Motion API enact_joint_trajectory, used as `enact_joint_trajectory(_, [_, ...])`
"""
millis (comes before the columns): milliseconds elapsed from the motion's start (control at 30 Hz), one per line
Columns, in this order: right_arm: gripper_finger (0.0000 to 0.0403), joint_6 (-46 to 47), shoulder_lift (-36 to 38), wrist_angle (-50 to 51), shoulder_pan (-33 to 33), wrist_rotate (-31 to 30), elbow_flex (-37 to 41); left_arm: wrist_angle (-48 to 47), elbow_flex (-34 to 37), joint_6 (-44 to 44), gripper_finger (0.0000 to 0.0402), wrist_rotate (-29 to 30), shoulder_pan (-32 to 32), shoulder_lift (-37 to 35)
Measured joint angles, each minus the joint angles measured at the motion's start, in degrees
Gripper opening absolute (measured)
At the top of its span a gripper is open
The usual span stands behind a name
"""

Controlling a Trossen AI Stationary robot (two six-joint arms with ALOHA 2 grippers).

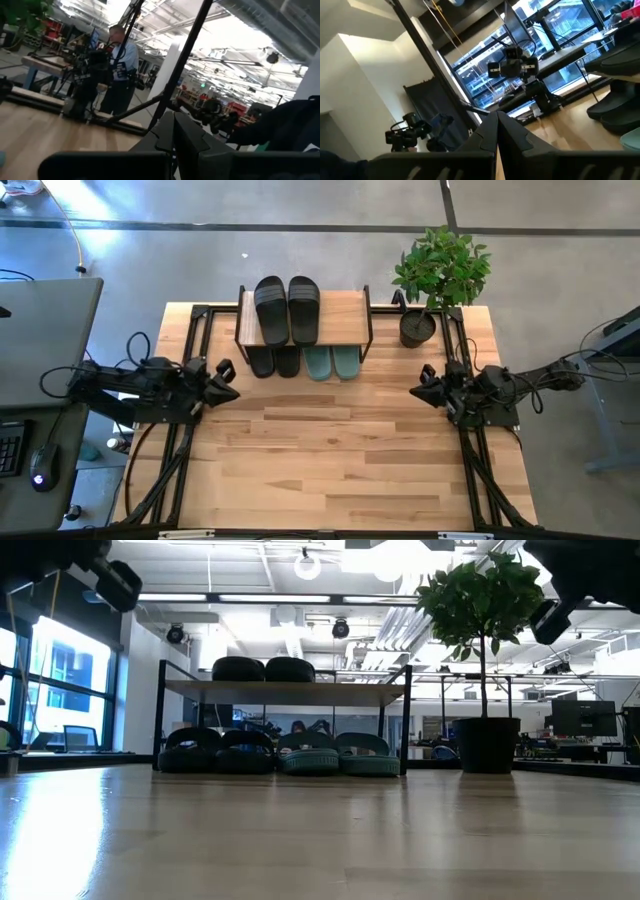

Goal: Pick and place slides into the shelf
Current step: Return to Home Position

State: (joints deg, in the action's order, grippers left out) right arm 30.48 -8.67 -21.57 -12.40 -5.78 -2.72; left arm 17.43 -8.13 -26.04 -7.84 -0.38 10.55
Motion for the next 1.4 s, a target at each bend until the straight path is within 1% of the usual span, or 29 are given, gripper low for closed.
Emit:
enact_joint_trajectory(100, [0.0000, -1.00, 0.02, 2.10, 0.00, -0.01, -0.03, -0.28, 0.93, 0.08, 0.0000, 0.52, 0.00, 0.02])
enact_joint_trajectory(300, [0.0000, -0.33, 0.00, 16.84, 0.00, -1.03, -0.02, -5.60, 2.64, 1.81, 0.0000, 1.82, 0.00, 0.09])
enact_joint_trajectory(367, [0.0000, -0.46, 0.00, 20.62, 0.00, -1.18, -0.02, -8.85, 2.64, 2.42, 0.0000, 3.59, -0.02, 0.07])
enact_joint_trajectory(500, [0.0000, -9.08, -0.01, 25.54, -0.02, -2.96, -0.02, -14.65, 2.66, 2.62, 0.0000, 8.19, -0.02, 0.09])
enact_joint_trajectory(567, [0.0000, -15.28, -0.02, 25.58, 0.00, -4.22, -0.02, -17.03, 2.66, 2.62, 0.0000, 10.93, -0.02, 0.09])
enact_joint_trajectory(633, [0.0000, -19.36, 0.00, 25.41, 0.00, -5.78, -0.02, -18.84, 2.66, 2.62, 0.0000, 12.97, 0.00, 0.09])
enact_joint_trajectory(733, [0.0000, -22.17, 0.00, 25.19, 0.00, -8.56, -0.02, -21.12, 2.66, 2.89, 0.0000, 14.70, -0.02, 0.07])
enact_joint_trajectory(833, [0.0000, -23.84, 0.00, 24.92, 0.00, -11.56, -0.04, -23.49, 2.66, 3.45, 0.0000, 15.02, -0.02, 0.09])
enact_joint_trajectory(1233, [0.0000, -20.08, 0.00, 24.91, 0.00, -12.03, -0.04, -30.57, 2.66, 3.50, 0.0001, 14.99, -0.02, 0.09])
enact_joint_trajectory(1400, [0.0000, -20.11, 0.00, 24.92, 0.00, -12.04, -0.04, -31.35, 2.66, 3.49, 0.0001, 14.99, -0.02, 0.09])
